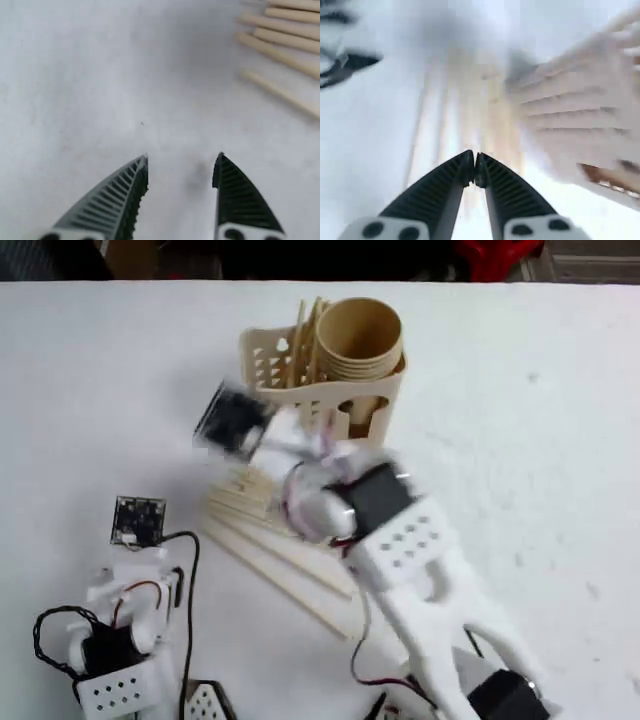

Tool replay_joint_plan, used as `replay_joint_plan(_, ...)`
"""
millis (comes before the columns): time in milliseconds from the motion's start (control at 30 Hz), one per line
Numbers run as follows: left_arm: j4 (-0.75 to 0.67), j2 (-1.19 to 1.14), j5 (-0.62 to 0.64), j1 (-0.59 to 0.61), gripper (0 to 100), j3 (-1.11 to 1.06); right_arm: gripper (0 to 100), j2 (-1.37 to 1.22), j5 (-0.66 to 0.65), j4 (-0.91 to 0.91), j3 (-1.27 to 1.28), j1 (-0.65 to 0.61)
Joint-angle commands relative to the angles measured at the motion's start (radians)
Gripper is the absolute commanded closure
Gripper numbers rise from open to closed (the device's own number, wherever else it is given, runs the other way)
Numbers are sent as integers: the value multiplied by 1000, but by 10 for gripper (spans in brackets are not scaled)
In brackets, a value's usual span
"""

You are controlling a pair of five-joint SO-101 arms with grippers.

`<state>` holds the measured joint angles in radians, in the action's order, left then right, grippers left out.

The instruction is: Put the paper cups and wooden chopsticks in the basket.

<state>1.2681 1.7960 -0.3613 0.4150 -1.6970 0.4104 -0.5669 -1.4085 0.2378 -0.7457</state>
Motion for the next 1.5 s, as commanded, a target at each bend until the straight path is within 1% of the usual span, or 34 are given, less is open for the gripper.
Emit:
replay_joint_plan(0, 2, 4, -5, 7, 781, 3, 981, -7, -20, 56, 101, -65)
replay_joint_plan(167, 2, 4, -5, 7, 781, 3, 975, -90, -11, 259, 272, -82)
replay_joint_plan(333, 2, 4, -5, 7, 781, 3, 878, -318, 46, 389, 315, -96)
replay_joint_plan(500, 2, 4, -5, 7, 781, 3, 896, -479, 46, 524, 311, -96)
replay_joint_plan(600, 2, 4, -5, 7, 781, 3, 895, -516, 46, 529, 301, -93)
replay_joint_plan(700, 2, 4, -5, 7, 781, 3, 896, -535, 87, 535, 292, -88)
replay_joint_plan(800, 2, 4, -5, 7, 781, 3, 902, -552, 101, 535, 285, -88)
replay_joint_plan(900, 2, 4, -5, 7, 781, 3, 979, -573, 103, 530, 278, -74)
replay_joint_plan(933, 2, 4, -5, 7, 781, 3, 988, -579, 106, 527, 272, -68)
replay_joint_plan(967, 2, 4, -5, 7, 781, 3, 976, -584, 123, 518, 269, -61)
replay_joint_plan(1033, 2, 4, -5, 7, 781, 3, 985, -584, 152, 510, 267, -51)
replay_joint_plan(1167, 2, 4, -5, 7, 781, 3, 982, -581, 166, 503, 264, -51)
replay_joint_plan(1267, 2, 4, -5, 7, 781, 3, 982, -516, 166, 489, 267, -51)
replay_joint_plan(1367, 2, 4, -5, 7, 781, 3, 982, -384, 169, 433, 272, -51)
replay_joint_plan(1467, 2, 4, -5, 7, 781, 3, 982, -246, 209, 367, 273, -50)
